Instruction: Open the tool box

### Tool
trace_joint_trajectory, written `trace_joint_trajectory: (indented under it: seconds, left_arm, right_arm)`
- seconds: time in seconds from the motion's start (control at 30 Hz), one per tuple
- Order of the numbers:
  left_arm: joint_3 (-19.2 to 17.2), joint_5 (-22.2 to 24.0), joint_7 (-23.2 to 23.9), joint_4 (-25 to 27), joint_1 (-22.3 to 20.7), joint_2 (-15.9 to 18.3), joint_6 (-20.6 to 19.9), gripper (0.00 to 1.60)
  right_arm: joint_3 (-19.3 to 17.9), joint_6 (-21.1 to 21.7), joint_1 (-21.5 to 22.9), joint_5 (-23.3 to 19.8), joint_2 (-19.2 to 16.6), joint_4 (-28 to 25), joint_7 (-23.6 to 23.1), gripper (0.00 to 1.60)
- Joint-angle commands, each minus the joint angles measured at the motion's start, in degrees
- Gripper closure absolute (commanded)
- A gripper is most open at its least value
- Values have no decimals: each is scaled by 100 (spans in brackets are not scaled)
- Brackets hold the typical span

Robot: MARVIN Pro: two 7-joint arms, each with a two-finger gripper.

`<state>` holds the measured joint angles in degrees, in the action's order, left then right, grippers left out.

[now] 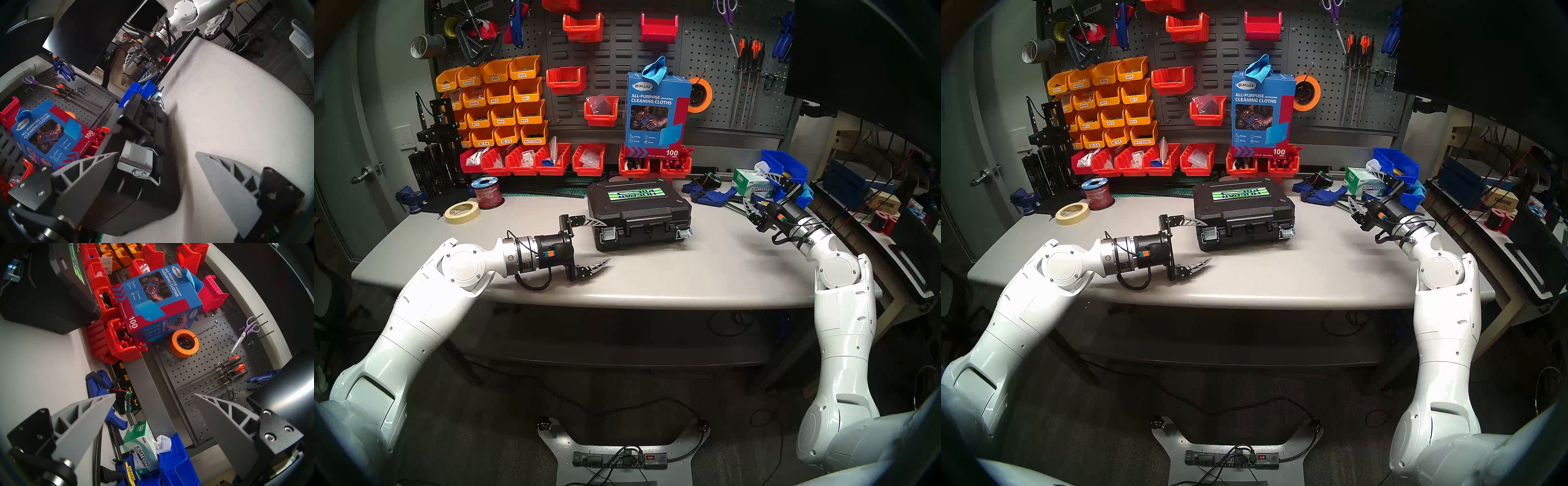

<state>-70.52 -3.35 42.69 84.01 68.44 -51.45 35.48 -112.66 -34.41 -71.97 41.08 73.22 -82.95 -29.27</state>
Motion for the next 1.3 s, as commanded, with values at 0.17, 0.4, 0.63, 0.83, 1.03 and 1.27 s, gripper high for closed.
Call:
trace_joint_trajectory:
  seconds: [0.17,0.4,0.63,0.83,1.03,1.27]
  left_arm:
    - [81,78,97,-94,-77,-40,33,48]
    - [120,215,174,-106,-82,10,60,160]
    - [142,478,296,-51,-91,104,80,160]
    - [59,1039,512,352,-4,308,-231,0]
    - [-171,1476,487,695,76,346,-590,0]
    - [-298,1406,55,676,47,34,-984,0]
  right_arm:
    - [4,-2,85,-3,-13,-74,13,0]
    - [1,-4,87,0,-9,-74,10,0]
    - [-2,-6,88,2,-7,-74,8,0]
    - [-3,-8,89,3,-5,-73,7,0]
    - [-6,-10,90,4,-3,-72,5,0]
    - [-8,-11,90,6,-1,-72,3,0]
